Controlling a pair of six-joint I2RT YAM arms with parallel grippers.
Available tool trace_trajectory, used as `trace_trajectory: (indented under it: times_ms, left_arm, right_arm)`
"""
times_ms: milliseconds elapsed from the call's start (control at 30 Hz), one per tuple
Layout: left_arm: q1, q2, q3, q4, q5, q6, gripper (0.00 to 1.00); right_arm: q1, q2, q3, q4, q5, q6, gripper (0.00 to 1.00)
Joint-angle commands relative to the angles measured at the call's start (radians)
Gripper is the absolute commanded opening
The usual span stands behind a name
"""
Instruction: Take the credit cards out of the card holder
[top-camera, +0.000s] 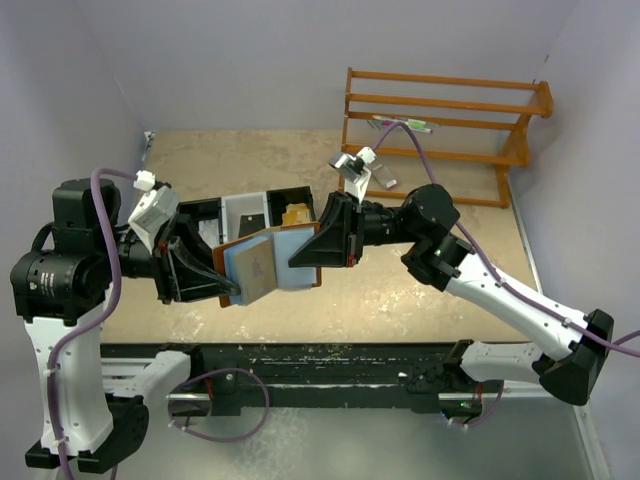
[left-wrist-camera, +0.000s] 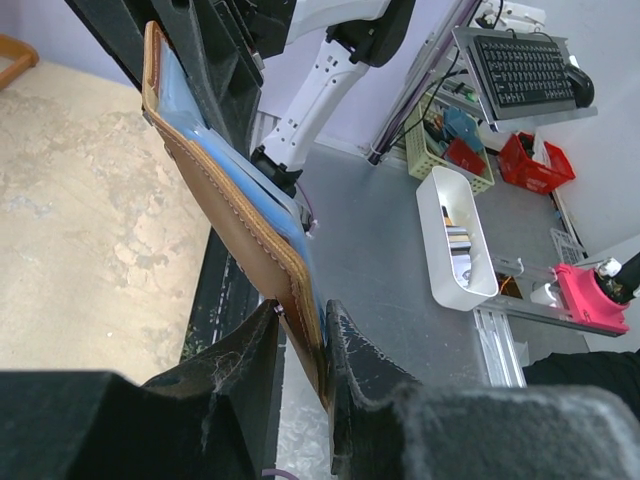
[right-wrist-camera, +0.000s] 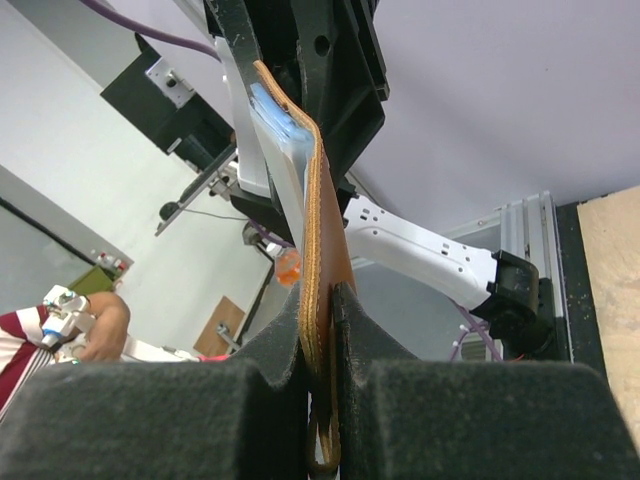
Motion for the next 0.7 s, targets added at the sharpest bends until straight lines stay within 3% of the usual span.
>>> trace_trajectory:
  times_ms: [0, 500, 667]
  left_arm:
    - [-0.009, -0.009, 0.014, 0.005, 0.031, 0.029, 0.28]
    - [-0.009, -0.010, 0.007, 0.010, 0.051, 0.030, 0.27]
    - [-0.009, -0.024, -0.004, 0.073, -0.168, -0.015, 0.27]
  right_arm:
    - [-0.004, 0.000, 0.029, 0.086, -0.002, -0.005, 0.00]
    - [0.027, 0.042, 0.044, 0.072, 0.027, -0.025, 0.00]
    - [0.030, 0.029, 0.041, 0.055, 0.037, -0.045, 0.00]
